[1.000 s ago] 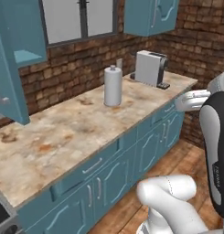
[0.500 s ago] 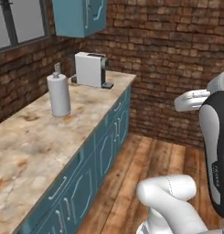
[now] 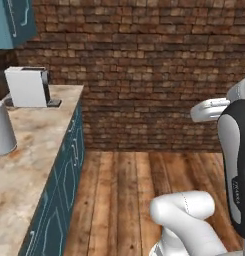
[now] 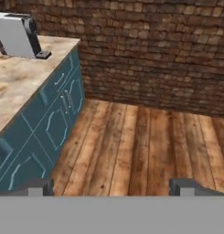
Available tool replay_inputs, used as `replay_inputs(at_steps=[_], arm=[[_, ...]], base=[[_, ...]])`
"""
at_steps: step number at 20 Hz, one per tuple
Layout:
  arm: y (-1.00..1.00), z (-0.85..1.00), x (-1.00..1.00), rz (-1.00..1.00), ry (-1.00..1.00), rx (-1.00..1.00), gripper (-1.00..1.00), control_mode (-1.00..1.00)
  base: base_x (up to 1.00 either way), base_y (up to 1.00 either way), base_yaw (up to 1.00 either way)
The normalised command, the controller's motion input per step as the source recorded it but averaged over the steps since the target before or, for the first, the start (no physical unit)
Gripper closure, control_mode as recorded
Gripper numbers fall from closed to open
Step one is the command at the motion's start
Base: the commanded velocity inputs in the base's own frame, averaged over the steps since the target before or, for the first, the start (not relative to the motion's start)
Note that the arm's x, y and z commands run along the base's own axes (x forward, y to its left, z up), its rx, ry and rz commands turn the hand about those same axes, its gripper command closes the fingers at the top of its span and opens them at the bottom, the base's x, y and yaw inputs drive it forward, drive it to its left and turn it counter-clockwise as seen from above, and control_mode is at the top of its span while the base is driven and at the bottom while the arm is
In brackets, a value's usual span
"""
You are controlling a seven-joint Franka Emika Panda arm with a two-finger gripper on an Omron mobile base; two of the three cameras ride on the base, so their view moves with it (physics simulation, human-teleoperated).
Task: Pick up the dish brush and dish brush from the sink, and place them back in the cabinet, and close the cabinet door.
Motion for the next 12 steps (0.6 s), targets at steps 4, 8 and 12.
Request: replay_inputs(at_steps=[4,8,12], arm=[[0.00,0.00,0.00,0.00,0.00,0.00,-1.00,1.00],[0.00,0.00,0.00,0.00,0.00,0.00,-1.00,1.00],[0.00,0.00,0.00,0.00,0.00,0.00,-1.00,1.00]], base=[[-0.07,-0.03,-0.61],[-0.06,0.00,-0.62],[-0.03,-0.01,-0.62]])
